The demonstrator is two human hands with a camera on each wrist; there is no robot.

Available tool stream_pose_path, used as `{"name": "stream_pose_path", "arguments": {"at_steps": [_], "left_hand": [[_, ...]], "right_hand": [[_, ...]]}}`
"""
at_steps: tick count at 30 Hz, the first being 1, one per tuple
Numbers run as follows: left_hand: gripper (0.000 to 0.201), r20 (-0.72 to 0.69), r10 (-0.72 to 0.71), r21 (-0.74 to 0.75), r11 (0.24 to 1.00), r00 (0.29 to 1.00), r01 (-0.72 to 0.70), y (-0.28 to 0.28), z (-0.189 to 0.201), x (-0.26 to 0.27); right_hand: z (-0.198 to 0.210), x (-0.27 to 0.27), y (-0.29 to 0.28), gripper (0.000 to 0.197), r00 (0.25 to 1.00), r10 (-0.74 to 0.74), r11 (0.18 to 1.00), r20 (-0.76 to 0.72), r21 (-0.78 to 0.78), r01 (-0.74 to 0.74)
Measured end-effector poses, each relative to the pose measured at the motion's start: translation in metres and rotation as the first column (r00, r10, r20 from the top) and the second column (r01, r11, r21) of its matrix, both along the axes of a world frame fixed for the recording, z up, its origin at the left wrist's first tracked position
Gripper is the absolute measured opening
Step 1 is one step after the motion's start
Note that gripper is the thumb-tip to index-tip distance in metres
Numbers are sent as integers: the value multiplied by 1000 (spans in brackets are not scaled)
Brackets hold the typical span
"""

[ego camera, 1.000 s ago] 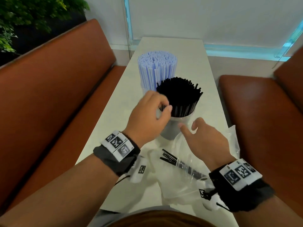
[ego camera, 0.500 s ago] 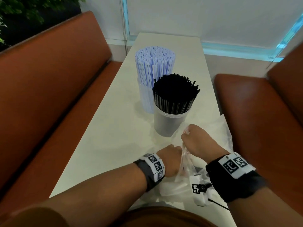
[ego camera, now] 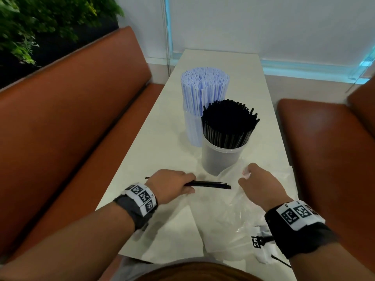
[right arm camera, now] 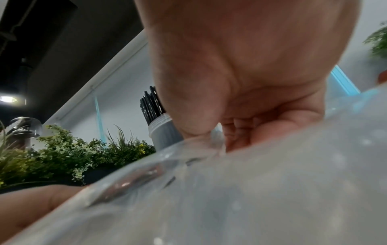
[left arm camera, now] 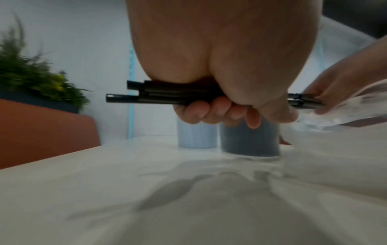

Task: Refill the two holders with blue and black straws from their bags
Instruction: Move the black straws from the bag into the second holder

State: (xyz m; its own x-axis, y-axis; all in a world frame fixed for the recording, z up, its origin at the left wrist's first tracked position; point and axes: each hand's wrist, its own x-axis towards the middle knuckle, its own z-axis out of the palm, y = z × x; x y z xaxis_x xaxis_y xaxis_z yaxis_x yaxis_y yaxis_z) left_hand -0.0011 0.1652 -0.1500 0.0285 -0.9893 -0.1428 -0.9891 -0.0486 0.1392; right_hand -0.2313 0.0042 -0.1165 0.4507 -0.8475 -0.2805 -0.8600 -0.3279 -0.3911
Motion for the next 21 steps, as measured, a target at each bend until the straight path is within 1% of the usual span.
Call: {"name": "stream_pose_path", "arguments": {"at_steps": [1,2,3,4,5,6,7,8,9,10,11,12,13,14,16,17,18,19,20,21], "left_hand": [[39,-9,34,3,999,999,-34,5,0,8],[41,-17,60,-4,998,998,-60,10,0,14],[41,-23,77,-24,997,997,-78,14,0,17],[39,-33,87,-60,994,996,-89,16,0,17],[37,-43,89,-104,990,995,-93,16,2,14],[36,-57,83,-146,985,995,-90,14,5,8],[35,-74,71,-186,979,995,-84,11,9,-1],[35,-92,48,-227,971,995,-68,6,13,-12],[35,-106,19,-261,964,994,-46,0,18,-25],[34,-119,-14,-293,956,993,-21,-8,23,-39],[32,-136,-47,-323,946,990,1,-15,29,-52],[30,-159,-72,-348,938,985,13,-21,35,-63],[30,-184,-82,-359,933,980,11,-28,41,-70],[30,-210,-73,-362,932,975,-8,-32,48,-74],[31,-299,-36,-385,919,954,-86,-39,64,-74],[27,-411,-24,-411,897,911,-162,-42,74,-73],[21,-558,-36,-434,864,829,-254,-43,85,-74],[17,-698,-78,-457,813,712,-359,-44,97,-76],[20,-800,-144,-475,746,582,-467,-46,111,-81],[23,-866,-227,-468,680,446,-564,-49,124,-85]], "right_hand": [[2,0,1,31,1000,-15,999,3,-36,15],[5,1,3,41,998,-39,996,45,-84,43],[10,2,6,51,988,-60,988,142,-131,79],[15,3,9,57,956,-66,980,286,-160,115],[20,5,13,59,894,-52,979,445,-156,135],[24,8,17,55,809,-30,985,587,-118,122],[26,12,22,51,724,-24,995,689,-51,80],[26,17,28,47,667,-37,999,745,35,16],[26,21,35,45,646,-54,992,762,117,-56],[24,25,40,44,652,-56,978,756,172,-116],[23,28,43,43,663,-50,969,747,197,-150],[23,29,45,42,657,-56,966,752,207,-156],[24,29,45,42,625,-92,965,775,225,-137],[27,28,43,44,569,-158,959,807,264,-107],[33,25,37,52,433,-317,920,844,385,-76],[36,23,34,56,378,-386,891,842,447,-84],[39,22,33,59,346,-444,859,827,503,-100],[40,23,32,61,339,-491,825,802,553,-115],[42,23,33,64,343,-535,788,772,603,-126],[43,25,34,67,350,-579,747,737,651,-137]]}}
